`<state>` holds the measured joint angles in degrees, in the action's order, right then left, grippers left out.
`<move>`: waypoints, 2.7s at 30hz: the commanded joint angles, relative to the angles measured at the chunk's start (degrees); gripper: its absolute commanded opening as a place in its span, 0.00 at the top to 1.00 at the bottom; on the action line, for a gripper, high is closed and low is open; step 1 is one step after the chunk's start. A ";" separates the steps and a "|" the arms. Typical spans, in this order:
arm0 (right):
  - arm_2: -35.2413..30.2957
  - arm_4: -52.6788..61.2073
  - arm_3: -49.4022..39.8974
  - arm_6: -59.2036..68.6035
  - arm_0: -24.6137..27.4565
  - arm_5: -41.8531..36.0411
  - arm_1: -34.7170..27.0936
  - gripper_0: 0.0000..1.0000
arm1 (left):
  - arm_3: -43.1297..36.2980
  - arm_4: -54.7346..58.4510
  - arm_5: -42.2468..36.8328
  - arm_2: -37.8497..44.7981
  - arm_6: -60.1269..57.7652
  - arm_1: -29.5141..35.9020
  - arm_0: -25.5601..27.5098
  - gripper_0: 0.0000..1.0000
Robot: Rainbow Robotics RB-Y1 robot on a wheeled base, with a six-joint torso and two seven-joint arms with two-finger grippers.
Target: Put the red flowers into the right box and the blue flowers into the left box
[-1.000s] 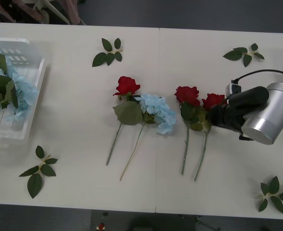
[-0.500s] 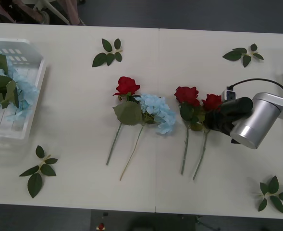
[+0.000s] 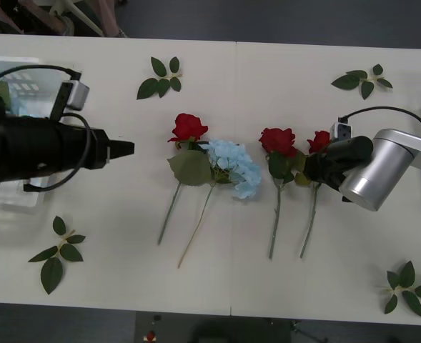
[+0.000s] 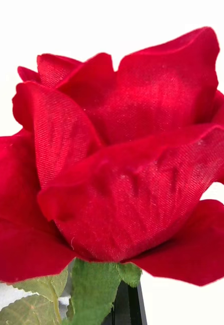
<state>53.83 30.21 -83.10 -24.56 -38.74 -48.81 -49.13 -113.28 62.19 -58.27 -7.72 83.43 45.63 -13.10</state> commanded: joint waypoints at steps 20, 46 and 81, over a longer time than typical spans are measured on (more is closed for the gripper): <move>-3.82 9.08 9.27 -47.60 -15.13 -7.97 -25.75 1.00 | 35.15 -22.90 7.21 -30.07 -4.06 -17.68 -26.01 0.00; -3.73 -2.08 50.41 -50.68 -14.08 16.82 -13.27 1.00 | 32.69 -27.30 12.92 -33.68 -4.85 -12.32 -27.68 1.00; -54.01 60.32 -12.87 -87.24 27.67 0.03 -20.83 0.29 | 12.91 -6.64 23.99 -20.49 -4.41 -1.86 -28.30 0.00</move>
<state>1.75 88.17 -93.82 -106.93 -12.62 -47.04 -72.35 -99.27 56.05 -34.83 -28.81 80.08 42.15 -40.40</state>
